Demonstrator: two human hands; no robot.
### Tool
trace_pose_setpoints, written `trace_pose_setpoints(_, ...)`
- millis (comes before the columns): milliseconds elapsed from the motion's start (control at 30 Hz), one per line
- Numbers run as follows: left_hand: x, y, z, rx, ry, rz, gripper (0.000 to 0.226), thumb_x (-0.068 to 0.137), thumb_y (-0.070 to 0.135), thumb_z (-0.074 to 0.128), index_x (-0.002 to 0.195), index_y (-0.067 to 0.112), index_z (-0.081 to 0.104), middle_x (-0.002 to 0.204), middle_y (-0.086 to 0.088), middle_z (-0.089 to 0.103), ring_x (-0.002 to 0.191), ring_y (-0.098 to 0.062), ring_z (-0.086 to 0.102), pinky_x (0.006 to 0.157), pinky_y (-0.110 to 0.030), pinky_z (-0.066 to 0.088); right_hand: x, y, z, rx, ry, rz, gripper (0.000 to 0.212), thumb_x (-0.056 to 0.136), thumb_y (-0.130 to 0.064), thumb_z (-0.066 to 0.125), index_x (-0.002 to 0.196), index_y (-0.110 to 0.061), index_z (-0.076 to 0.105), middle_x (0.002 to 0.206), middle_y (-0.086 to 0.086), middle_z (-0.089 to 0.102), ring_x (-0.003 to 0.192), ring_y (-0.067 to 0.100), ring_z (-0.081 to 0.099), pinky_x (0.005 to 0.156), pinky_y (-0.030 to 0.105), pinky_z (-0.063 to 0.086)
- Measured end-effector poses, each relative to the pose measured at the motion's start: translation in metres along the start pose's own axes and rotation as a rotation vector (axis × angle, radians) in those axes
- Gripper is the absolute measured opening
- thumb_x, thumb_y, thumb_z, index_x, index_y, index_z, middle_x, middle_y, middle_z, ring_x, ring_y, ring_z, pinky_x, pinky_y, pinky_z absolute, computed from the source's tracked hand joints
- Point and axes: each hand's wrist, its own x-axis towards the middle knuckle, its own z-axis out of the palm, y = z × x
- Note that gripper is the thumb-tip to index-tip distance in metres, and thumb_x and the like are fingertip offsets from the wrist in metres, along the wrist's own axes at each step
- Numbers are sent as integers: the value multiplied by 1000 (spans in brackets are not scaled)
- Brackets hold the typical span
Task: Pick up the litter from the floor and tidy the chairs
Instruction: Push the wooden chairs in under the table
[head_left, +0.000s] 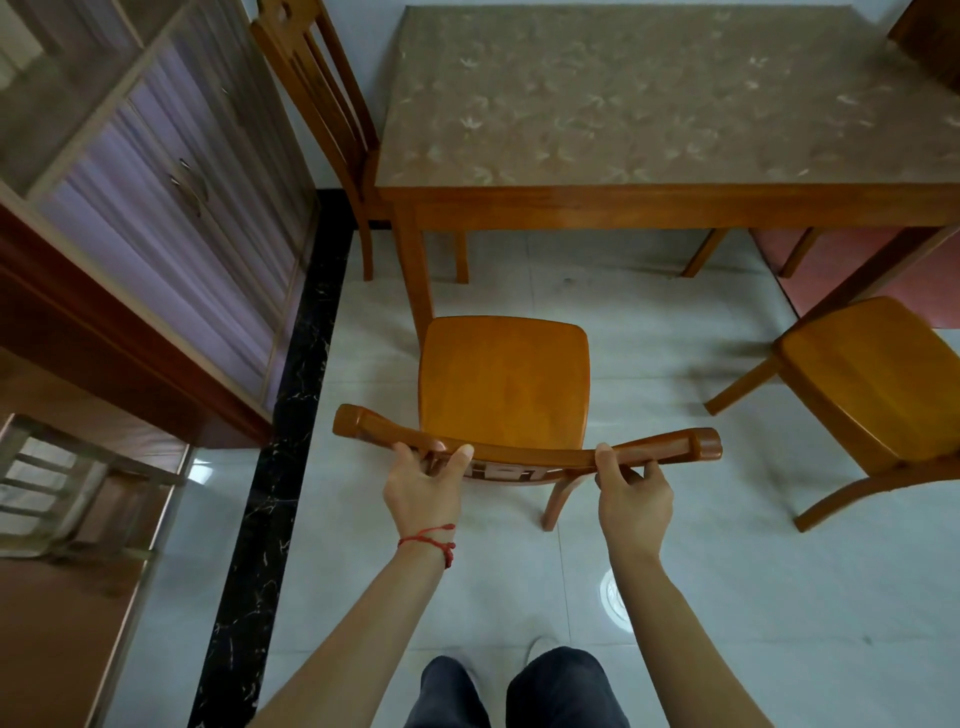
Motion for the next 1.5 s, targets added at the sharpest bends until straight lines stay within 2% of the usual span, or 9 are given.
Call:
trace_pose_setpoints(133,25,15,23,6,-5,26,33,74,20,76,91,-2,58,83,-4,63,68,-10,54,57,0,35,28,-19,8,9,29,-16,27,82,-35,62,89,-9,59,77,6,68,70,20,63,72,36,52)
trace_pose_setpoints(300,62,34,55,-10,-13,0,36,73,23,77,93,-1,57,86,-3,63,76,-15,57,68,-19,42,67,-41,23,8,35,-30,28,84,-31,61,90,-4,60,74,4,65,64,10,58,57,23,43)
trace_pose_setpoints(400,84,43,75,-29,-17,1,39,73,24,77,94,-2,57,88,-7,65,79,-19,60,72,-26,47,91,-52,33,7,36,-43,28,84,-31,61,90,-4,61,72,2,64,63,9,58,58,23,43)
trace_pose_setpoints(500,101,56,98,-31,-6,11,40,72,23,77,94,-3,56,93,-12,67,85,-24,63,74,-26,46,121,-66,40,11,37,-45,28,85,-31,61,91,-4,61,72,1,62,63,8,57,62,27,47)
trace_pose_setpoints(700,131,80,139,-34,10,16,41,73,24,77,96,-3,57,96,-15,67,90,-27,63,76,-28,46,174,-90,52,-23,23,-71,29,86,-32,60,92,-3,59,76,3,64,62,8,56,54,19,40)
trace_pose_setpoints(933,169,104,175,-46,27,9,38,73,22,77,95,-3,59,95,-13,69,86,-20,62,74,-21,45,223,-117,74,-3,5,-67,27,86,-32,60,93,-7,58,82,2,64,72,15,60,59,19,41)
trace_pose_setpoints(1067,194,116,193,-35,40,23,36,73,22,77,90,-3,59,91,-12,69,79,-17,60,61,-3,39,249,-132,90,4,20,-58,24,86,-34,61,92,-11,57,83,1,64,74,16,61,65,23,46)
trace_pose_setpoints(1167,219,124,205,-52,38,32,35,72,19,77,90,-4,59,90,-11,69,78,-16,61,57,1,39,266,-146,106,3,25,-59,25,86,-32,60,94,-9,57,85,3,65,77,18,62,69,27,48)
trace_pose_setpoints(1500,297,147,235,-66,-32,7,35,72,22,77,93,0,59,94,-10,70,88,-20,64,81,-30,50,314,-179,155,19,53,-38,29,85,-33,61,97,-7,58,86,1,63,78,16,59,72,28,45)
